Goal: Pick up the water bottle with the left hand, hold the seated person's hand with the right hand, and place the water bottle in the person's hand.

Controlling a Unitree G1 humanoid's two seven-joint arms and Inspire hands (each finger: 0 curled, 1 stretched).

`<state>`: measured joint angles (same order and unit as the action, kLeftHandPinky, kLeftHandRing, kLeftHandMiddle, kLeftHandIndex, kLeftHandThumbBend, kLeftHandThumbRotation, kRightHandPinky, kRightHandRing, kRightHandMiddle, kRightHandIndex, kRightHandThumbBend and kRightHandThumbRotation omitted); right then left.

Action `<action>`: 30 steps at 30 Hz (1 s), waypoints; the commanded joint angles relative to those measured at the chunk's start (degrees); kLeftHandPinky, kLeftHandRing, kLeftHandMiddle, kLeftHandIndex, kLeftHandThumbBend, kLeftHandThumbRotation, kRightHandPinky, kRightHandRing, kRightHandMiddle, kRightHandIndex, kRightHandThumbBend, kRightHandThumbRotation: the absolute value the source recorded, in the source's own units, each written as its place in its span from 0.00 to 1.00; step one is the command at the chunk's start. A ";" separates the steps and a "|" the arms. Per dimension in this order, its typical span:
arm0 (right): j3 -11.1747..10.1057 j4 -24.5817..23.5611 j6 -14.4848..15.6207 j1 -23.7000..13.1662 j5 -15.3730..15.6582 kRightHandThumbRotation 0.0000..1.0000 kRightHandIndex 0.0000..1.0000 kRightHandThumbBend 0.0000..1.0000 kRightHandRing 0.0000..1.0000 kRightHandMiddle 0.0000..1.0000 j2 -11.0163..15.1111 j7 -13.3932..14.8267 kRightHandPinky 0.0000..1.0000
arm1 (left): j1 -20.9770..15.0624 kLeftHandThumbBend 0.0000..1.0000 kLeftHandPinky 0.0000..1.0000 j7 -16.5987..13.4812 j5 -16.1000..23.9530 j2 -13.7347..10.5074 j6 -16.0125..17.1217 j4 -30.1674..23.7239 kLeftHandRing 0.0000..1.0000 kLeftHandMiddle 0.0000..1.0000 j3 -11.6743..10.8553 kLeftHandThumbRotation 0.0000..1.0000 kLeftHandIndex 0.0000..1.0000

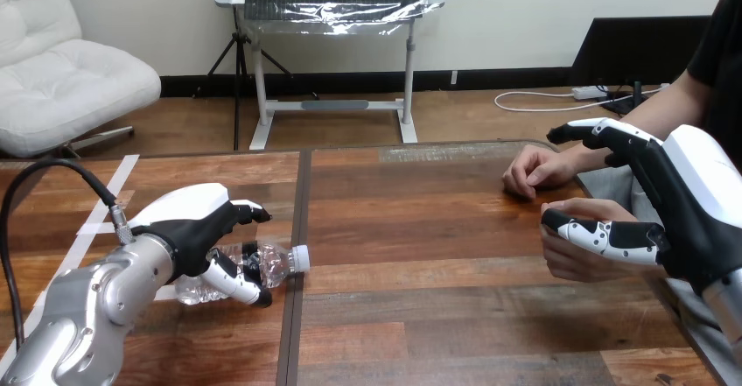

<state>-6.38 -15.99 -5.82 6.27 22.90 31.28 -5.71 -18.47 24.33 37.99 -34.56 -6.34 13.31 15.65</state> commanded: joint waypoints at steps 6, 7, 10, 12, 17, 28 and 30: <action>-1.50 -2.83 0.05 -2.25 -0.30 0.00 0.74 0.62 0.80 0.80 0.09 -0.33 0.73 | -4.82 0.81 0.77 -0.98 1.58 0.59 -0.20 2.66 0.86 0.89 1.57 0.19 0.87; -1.49 -3.04 0.34 -2.23 -0.16 0.00 0.74 0.62 0.80 0.80 0.08 -0.45 0.73 | -4.92 0.81 0.77 -0.89 1.83 0.66 -0.47 2.52 0.86 0.89 1.68 0.20 0.87; -1.52 -3.18 0.43 -2.20 0.04 0.00 0.74 0.62 0.80 0.80 0.21 -0.64 0.73 | -5.30 0.81 0.77 -0.62 2.45 0.71 -0.85 2.67 0.86 0.89 2.13 0.19 0.87; -1.59 -3.11 0.22 -2.20 -0.01 0.00 0.73 0.63 0.80 0.80 0.33 -0.71 0.73 | -5.69 0.81 0.77 -0.36 2.93 0.56 -0.94 3.11 0.86 0.89 2.69 0.20 0.87; -1.65 -3.88 1.97 -2.18 0.44 0.00 0.73 0.63 0.80 0.80 0.34 -1.51 0.74 | -6.43 0.80 0.79 1.45 3.34 0.66 -1.93 3.39 0.87 0.90 3.38 0.22 0.88; -1.89 -4.42 3.02 -2.19 0.41 0.00 0.73 0.63 0.80 0.80 0.53 -2.29 0.74 | -8.16 0.81 0.77 5.01 5.36 0.63 -4.03 3.77 0.86 0.90 5.79 0.25 0.87; -1.95 -4.34 2.92 -2.24 0.24 0.00 0.72 0.63 0.80 0.80 0.43 -2.24 0.74 | -8.40 0.80 0.77 5.08 5.51 0.72 -4.07 4.11 0.85 0.89 6.05 0.24 0.87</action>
<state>-6.66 -17.93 -2.99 6.29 23.16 31.28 -7.94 -21.55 29.02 42.24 -34.01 -9.90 16.50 20.81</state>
